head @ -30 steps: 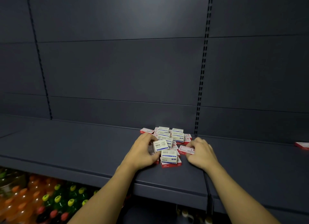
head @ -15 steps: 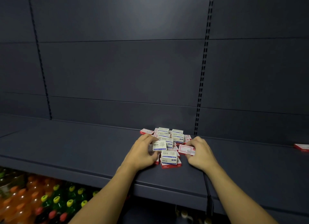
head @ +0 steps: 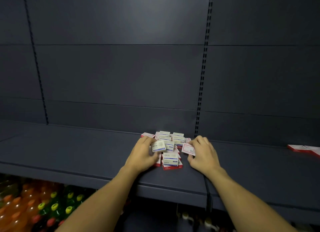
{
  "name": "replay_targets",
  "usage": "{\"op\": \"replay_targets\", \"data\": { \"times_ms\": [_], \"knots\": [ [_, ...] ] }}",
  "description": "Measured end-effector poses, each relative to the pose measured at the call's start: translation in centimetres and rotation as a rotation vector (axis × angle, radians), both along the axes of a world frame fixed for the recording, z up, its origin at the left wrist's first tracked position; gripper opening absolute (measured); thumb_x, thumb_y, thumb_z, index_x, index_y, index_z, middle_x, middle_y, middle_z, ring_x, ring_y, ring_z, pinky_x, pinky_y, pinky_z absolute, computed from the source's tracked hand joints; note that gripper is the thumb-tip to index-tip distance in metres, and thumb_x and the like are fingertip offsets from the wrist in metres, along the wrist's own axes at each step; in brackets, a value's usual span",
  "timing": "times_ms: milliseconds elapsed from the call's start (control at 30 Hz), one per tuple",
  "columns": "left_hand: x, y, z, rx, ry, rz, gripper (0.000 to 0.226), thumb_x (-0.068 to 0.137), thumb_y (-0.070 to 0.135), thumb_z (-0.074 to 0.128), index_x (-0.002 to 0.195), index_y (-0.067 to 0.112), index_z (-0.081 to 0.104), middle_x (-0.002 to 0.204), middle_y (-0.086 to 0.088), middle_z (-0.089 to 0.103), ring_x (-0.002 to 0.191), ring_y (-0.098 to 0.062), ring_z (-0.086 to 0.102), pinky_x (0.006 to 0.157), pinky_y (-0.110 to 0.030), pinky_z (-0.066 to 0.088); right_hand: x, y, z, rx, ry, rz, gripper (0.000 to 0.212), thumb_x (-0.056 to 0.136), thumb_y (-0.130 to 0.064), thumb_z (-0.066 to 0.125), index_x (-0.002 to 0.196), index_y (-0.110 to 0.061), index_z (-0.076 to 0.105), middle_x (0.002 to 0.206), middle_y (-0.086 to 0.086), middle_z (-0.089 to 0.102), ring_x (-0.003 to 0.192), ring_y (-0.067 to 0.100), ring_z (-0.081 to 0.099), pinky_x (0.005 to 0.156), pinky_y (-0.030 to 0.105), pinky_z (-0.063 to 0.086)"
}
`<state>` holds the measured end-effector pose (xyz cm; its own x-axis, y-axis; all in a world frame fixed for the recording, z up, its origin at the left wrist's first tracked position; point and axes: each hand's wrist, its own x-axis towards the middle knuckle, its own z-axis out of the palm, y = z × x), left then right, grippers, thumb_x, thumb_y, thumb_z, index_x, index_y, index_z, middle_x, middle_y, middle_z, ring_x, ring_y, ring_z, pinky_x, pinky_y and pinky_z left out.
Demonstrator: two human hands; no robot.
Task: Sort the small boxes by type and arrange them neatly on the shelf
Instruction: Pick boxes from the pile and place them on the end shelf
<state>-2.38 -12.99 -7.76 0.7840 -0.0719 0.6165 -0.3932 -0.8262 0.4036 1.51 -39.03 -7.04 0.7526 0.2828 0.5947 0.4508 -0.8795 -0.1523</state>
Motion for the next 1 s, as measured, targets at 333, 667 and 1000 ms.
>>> {"op": "replay_targets", "data": {
  "times_ms": [333,667,1000],
  "knots": [
    [1.1,-1.7,6.5,0.115,-0.066,-0.094,0.033,0.078,0.024,0.072,0.11,0.019,0.063,0.101,0.01,0.055,0.094,-0.01,0.053,0.084,-0.025,0.045,-3.1,-5.5,3.5,0.018,-0.069,-0.142,0.034,0.073,-0.028,0.067,0.107,-0.02,0.066,0.103,-0.005,0.053,0.098,0.02,0.051,0.085,0.033,0.048],
    [1.3,-12.4,6.9,0.218,-0.038,-0.262,0.034,0.071,0.026,0.073,0.102,0.019,0.062,0.097,0.007,0.057,0.091,-0.013,0.053,0.079,-0.027,0.045,-7.5,-15.2,4.8,-0.022,-0.057,-0.298,0.033,0.074,-0.03,0.067,0.107,-0.022,0.066,0.102,-0.007,0.052,0.097,0.018,0.049,0.085,0.029,0.044],
    [0.0,-26.1,7.7,0.259,0.008,-0.327,0.036,0.073,0.028,0.072,0.106,0.018,0.06,0.101,0.004,0.058,0.093,-0.015,0.056,0.08,-0.03,0.049,-11.8,-27.9,5.6,-0.049,-0.023,-0.372,0.036,0.073,-0.028,0.069,0.108,-0.02,0.067,0.103,-0.004,0.055,0.1,0.02,0.052,0.091,0.034,0.045]
  ]
}}
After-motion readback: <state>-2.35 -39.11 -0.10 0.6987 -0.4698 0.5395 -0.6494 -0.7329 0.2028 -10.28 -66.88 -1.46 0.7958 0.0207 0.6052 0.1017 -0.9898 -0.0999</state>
